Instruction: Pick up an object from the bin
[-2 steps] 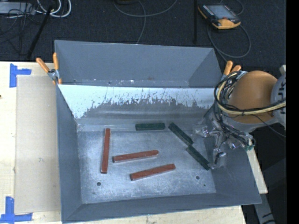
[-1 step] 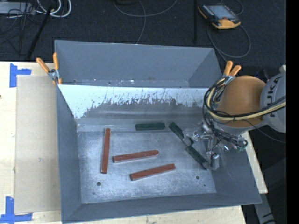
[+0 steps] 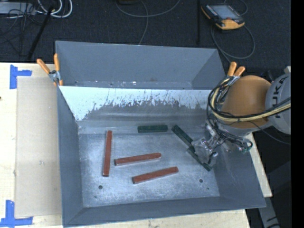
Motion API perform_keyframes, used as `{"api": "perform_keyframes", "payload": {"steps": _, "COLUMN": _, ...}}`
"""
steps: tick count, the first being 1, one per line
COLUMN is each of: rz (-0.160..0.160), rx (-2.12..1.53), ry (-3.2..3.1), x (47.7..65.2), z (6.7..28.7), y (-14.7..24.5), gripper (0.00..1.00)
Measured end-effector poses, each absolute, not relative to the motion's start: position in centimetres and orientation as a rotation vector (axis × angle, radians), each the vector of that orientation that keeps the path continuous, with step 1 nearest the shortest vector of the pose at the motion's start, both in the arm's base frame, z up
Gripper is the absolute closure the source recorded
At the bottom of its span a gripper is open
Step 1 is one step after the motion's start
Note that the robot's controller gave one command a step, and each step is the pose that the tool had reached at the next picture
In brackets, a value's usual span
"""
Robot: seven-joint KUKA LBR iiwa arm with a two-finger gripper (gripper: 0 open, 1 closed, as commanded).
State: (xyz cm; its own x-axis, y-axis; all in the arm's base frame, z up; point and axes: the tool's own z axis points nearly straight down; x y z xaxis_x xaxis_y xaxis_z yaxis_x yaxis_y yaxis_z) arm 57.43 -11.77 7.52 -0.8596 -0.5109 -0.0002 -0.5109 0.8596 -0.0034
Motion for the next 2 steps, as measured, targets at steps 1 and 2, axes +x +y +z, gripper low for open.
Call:
{"api": "perform_keyframes", "payload": {"steps": 1, "rz": -0.001, "rx": -0.481, "ry": 3.095, "x": 58.70, "z": 22.49, "y": -7.00, "gripper": 1.00}}
{"api": "perform_keyframes", "payload": {"steps": 2, "rz": 0.001, "rx": -0.480, "ry": 3.103, "x": 58.54, "z": 22.08, "y": -7.07, "gripper": 0.00}}
